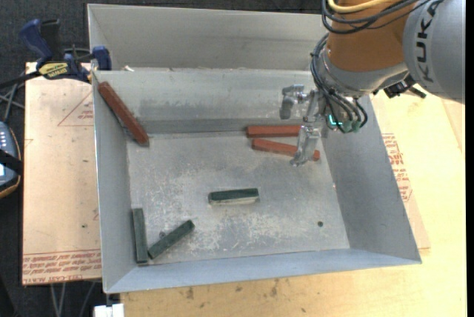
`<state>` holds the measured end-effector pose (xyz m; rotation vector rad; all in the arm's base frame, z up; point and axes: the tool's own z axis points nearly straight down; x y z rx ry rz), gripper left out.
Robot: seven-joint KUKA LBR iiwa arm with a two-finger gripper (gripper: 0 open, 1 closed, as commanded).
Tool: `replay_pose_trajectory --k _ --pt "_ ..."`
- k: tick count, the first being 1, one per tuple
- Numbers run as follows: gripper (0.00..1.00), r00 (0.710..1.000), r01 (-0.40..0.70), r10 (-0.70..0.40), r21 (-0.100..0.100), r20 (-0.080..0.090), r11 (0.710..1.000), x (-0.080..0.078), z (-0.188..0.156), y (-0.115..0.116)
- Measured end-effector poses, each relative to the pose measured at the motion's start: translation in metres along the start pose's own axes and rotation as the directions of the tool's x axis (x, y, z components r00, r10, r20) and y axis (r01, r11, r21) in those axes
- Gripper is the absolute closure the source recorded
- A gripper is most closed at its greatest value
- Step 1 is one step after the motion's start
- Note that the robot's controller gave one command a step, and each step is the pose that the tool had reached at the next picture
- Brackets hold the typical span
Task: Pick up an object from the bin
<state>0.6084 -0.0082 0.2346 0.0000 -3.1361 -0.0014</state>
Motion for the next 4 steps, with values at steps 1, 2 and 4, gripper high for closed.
replay_pose_trajectory --k 1,2,4 --pt "0.00 1.000 0.000 0.000 0.000 0.007 1.000 -0.001 -0.004 0.000" --pt "0.00 0.999 0.042 -0.042 0.001 0.016 0.999 -0.007 0.038 -0.006" --pt "0.00 0.998 0.069 -0.069 0.000 0.010 0.998 -0.015 0.165 0.016"
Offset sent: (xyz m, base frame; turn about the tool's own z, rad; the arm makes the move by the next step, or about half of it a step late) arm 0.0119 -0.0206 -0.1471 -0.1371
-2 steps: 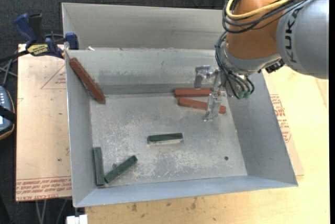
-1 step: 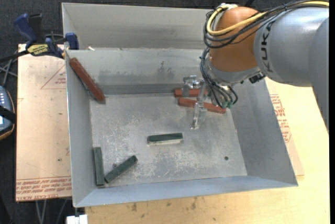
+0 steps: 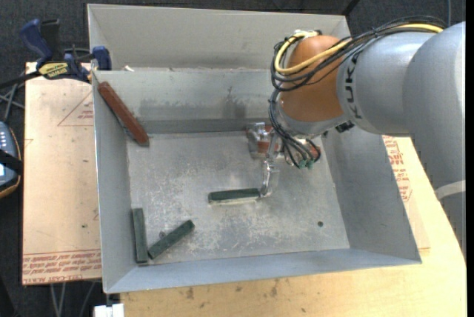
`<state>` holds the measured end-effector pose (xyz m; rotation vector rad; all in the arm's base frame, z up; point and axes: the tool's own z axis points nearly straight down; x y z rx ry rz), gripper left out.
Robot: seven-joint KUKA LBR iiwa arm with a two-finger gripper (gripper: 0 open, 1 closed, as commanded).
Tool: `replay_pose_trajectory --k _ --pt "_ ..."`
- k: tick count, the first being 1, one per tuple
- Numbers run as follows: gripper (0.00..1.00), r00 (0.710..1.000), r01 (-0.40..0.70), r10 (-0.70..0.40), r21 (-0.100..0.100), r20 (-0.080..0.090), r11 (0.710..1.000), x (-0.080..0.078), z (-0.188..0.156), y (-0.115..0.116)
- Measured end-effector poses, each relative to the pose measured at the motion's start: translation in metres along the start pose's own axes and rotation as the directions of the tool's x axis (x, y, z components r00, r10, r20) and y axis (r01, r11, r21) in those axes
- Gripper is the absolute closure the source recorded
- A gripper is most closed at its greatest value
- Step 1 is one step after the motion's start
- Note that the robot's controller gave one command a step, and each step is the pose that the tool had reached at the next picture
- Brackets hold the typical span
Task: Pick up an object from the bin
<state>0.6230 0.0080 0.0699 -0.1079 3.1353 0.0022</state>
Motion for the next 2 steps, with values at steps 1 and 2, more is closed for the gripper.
replay_pose_trajectory --k 1,2 --pt "0.00 0.999 0.038 -0.038 0.001 0.006 0.999 0.054 -0.002 0.006" --pt "1.00 0.952 0.308 -0.308 -0.002 0.002 0.952 0.028 -0.002 0.092"
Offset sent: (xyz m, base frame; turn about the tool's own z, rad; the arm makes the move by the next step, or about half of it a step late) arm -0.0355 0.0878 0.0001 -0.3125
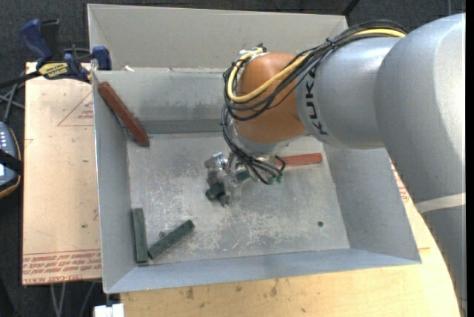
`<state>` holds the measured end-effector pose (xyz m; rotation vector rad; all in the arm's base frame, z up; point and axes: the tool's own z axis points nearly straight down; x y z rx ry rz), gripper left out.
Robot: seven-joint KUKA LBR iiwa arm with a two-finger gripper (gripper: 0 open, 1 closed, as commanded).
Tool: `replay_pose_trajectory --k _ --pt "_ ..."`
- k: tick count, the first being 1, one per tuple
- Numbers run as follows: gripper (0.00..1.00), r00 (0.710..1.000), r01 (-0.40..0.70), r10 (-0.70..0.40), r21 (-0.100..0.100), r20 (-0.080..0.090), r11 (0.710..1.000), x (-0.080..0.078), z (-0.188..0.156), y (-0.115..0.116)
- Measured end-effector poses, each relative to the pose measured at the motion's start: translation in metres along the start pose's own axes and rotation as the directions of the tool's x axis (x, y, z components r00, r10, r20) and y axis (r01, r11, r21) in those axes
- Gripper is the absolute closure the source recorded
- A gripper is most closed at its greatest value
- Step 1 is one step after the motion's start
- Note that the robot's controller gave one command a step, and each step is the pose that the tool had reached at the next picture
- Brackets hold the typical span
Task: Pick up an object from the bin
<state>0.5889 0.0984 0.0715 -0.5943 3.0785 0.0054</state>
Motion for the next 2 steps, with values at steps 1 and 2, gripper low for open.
replay_pose_trajectory --k 1,2 --pt "1.00 1.000 -0.001 0.001 0.000 0.000 1.000 0.000 0.000 0.000" --pt "1.00 1.000 0.028 -0.028 0.003 0.002 1.000 -0.030 -0.161 0.011"
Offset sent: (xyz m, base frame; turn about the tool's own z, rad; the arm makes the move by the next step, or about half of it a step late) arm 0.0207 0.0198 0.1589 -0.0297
